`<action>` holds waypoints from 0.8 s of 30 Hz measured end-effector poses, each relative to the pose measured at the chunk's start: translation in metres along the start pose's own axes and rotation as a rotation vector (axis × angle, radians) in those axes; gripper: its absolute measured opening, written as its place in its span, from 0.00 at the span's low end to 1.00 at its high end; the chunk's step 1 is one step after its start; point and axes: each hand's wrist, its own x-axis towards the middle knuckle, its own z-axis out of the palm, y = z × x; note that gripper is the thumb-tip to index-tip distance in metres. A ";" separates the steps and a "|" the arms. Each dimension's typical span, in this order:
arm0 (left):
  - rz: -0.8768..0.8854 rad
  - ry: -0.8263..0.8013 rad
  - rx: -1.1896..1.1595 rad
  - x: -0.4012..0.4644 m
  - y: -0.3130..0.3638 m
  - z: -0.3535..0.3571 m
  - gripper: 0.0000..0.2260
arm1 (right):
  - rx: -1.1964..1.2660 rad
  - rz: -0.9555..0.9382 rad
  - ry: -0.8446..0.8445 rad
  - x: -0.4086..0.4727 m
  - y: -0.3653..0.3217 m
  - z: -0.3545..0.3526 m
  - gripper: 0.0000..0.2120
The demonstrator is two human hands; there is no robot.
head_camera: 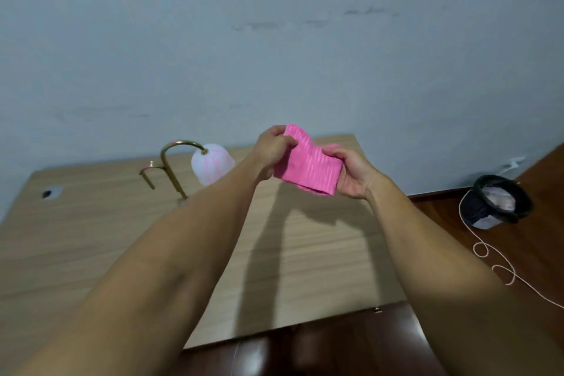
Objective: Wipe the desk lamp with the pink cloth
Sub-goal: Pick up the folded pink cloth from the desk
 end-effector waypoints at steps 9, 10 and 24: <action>0.300 0.136 0.346 -0.018 0.032 -0.089 0.20 | 0.184 -0.179 0.165 -0.012 0.008 0.079 0.13; 0.359 0.174 0.390 -0.021 0.034 -0.106 0.18 | 0.201 -0.200 0.192 -0.010 0.012 0.088 0.14; 0.329 0.194 0.579 -0.052 -0.010 -0.286 0.19 | 0.105 -0.288 0.319 0.061 0.090 0.221 0.36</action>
